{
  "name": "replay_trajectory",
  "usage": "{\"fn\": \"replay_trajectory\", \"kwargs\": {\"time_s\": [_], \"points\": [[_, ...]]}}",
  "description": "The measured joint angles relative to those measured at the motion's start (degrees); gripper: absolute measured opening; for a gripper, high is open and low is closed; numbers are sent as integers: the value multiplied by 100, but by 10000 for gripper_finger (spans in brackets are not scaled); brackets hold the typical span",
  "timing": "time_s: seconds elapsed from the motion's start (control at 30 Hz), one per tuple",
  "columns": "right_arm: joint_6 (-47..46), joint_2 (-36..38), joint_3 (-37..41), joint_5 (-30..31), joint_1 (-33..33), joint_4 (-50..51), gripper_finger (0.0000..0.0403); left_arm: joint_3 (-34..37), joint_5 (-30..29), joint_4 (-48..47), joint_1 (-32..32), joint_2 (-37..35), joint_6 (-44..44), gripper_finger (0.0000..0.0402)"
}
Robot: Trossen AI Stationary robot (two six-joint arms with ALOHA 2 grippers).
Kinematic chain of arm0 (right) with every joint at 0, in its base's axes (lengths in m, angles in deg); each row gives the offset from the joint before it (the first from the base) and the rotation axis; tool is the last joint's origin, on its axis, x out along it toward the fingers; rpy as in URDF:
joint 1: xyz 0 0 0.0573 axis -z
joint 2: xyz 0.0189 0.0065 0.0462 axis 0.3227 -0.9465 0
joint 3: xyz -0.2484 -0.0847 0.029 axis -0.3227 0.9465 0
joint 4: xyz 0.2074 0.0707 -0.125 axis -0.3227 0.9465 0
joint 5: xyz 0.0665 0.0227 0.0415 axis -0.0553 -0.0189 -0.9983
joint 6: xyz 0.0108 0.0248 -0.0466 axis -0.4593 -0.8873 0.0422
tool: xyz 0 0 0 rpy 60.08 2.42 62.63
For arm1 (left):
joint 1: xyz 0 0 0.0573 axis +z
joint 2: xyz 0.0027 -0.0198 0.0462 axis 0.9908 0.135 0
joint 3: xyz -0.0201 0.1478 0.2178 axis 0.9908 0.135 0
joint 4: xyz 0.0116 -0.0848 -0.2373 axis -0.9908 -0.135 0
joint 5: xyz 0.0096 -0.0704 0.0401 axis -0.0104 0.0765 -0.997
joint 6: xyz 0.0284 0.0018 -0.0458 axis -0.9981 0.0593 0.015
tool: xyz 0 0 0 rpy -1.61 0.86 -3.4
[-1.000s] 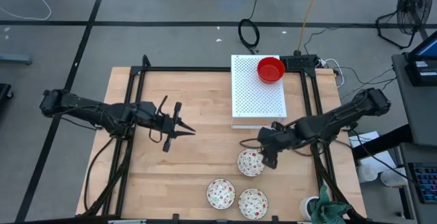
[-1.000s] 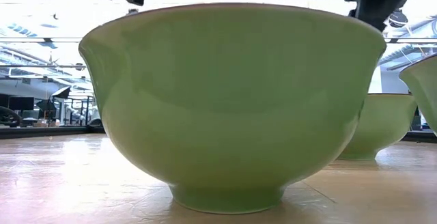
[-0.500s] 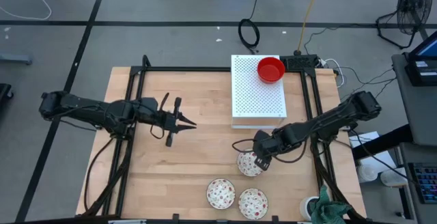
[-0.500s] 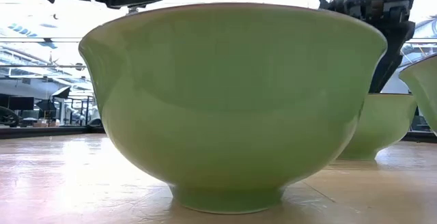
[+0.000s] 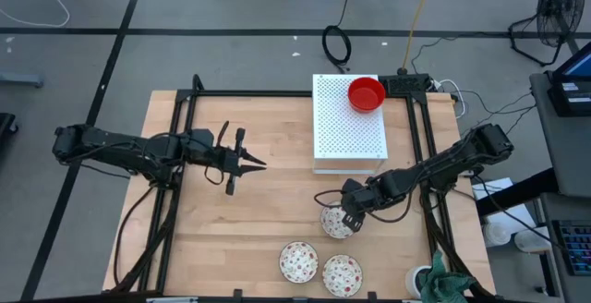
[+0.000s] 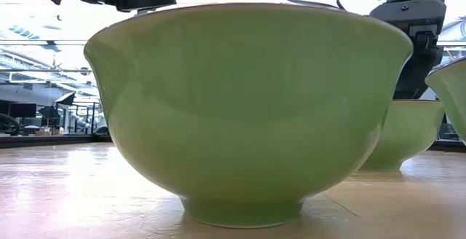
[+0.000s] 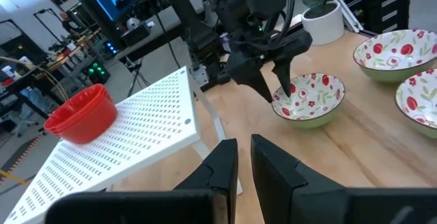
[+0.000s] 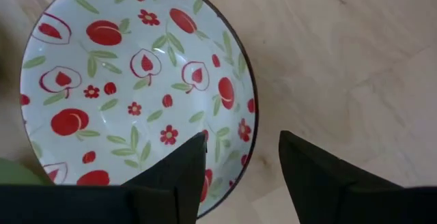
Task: Pick & Place Mini bowls
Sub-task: Put the top green bowl on the shelf
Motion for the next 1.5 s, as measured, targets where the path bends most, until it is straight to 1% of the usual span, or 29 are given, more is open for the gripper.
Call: {"fn": "replay_trajectory", "kwargs": {"time_s": [0.13, 0.3, 0.57, 0.87, 1.27, 1.4, 1.5], "points": [[130, -1, 10, -2, 2, -1, 167, 0, 0, 1, 0, 0, 60, 49], [348, 1, 10, -4, 4, 5, 146, 0, 2, 2, -2, 0, 169, 49], [732, 1, 9, -2, 4, 3, 87, 0, 8, 2, -4, 0, 572, 49], [1186, 23, 1, -9, 74, -17, 11, 0, 8, 1, -4, 0, 593, 49], [1811, 90, 3, 2, 181, -168, 3, 0, 7, -2, -4, 0, 602, 49], [1972, 353, 14, 95, 283, -150, 1, 0, 7, -2, -4, 0, 604, 49], [2061, 626, 32, 274, 350, -100, 1, 0, 7, -2, -4, -2, 597, 49]]}}
